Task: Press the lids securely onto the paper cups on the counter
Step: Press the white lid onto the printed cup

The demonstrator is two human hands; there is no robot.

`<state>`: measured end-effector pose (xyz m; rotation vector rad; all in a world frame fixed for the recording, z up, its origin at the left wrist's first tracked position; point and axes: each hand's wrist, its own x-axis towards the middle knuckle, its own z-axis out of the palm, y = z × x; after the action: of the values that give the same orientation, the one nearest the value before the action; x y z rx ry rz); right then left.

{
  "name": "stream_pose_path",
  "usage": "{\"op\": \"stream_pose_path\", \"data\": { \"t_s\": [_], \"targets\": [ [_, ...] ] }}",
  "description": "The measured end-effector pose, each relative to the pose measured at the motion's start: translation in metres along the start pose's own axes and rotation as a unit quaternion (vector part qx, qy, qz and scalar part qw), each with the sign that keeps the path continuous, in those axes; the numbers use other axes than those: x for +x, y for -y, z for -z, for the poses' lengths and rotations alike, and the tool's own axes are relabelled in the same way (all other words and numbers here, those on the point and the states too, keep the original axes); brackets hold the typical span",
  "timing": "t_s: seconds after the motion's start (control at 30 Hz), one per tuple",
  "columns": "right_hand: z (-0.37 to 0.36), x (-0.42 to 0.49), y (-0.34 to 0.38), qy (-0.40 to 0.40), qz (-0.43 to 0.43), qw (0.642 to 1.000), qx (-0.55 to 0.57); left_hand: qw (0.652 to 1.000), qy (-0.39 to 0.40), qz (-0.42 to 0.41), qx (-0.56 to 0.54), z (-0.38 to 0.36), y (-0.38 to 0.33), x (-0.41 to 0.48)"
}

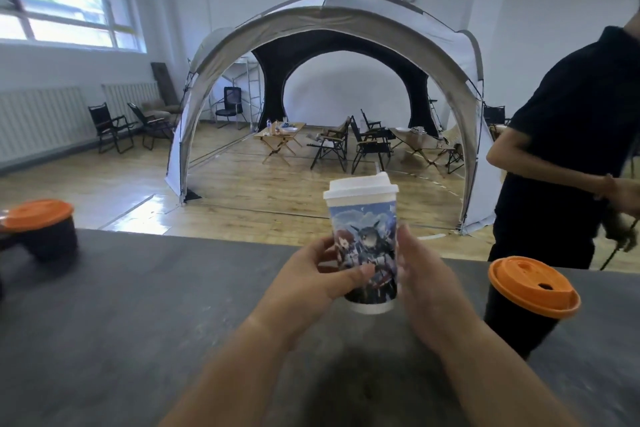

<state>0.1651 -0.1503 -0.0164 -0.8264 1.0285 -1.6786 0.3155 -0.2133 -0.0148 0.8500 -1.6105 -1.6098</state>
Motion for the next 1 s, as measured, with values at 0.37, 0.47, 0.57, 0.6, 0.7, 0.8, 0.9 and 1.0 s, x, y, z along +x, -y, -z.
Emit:
{"op": "stream_pose_path", "data": {
  "t_s": [0.37, 0.47, 0.57, 0.6, 0.7, 0.8, 0.9, 1.0],
  "targets": [
    [-0.138, -0.034, -0.071, 0.067, -0.292, 0.937, 0.178, 0.961, -0.231, -0.045, 0.146, 0.120, 0.009, -0.105],
    [-0.185, -0.031, -0.093, 0.094, -0.322, 0.929, 0.157, 0.938, -0.292, -0.044, 0.184, 0.160, 0.011, -0.126],
    [-0.233, -0.028, -0.112, 0.127, -0.347, 0.919, 0.134, 0.910, -0.360, -0.059, 0.196, 0.199, 0.011, -0.143],
    [-0.249, -0.027, -0.120, 0.129, -0.358, 0.914, 0.138, 0.900, -0.385, -0.061, 0.193, 0.211, 0.010, -0.147],
    [-0.297, -0.024, -0.141, 0.121, -0.377, 0.908, 0.139, 0.861, -0.468, -0.056, 0.192, 0.257, 0.009, -0.159],
    [-0.336, -0.019, -0.158, 0.127, -0.390, 0.901, 0.139, 0.816, -0.540, -0.042, 0.201, 0.306, 0.013, -0.167],
    [-0.364, -0.014, -0.173, 0.141, -0.392, 0.899, 0.131, 0.781, -0.591, -0.019, 0.202, 0.358, 0.022, -0.171],
    [-0.385, -0.013, -0.185, 0.162, -0.393, 0.896, 0.129, 0.738, -0.644, -0.004, 0.202, 0.405, 0.025, -0.177]
  ]
}}
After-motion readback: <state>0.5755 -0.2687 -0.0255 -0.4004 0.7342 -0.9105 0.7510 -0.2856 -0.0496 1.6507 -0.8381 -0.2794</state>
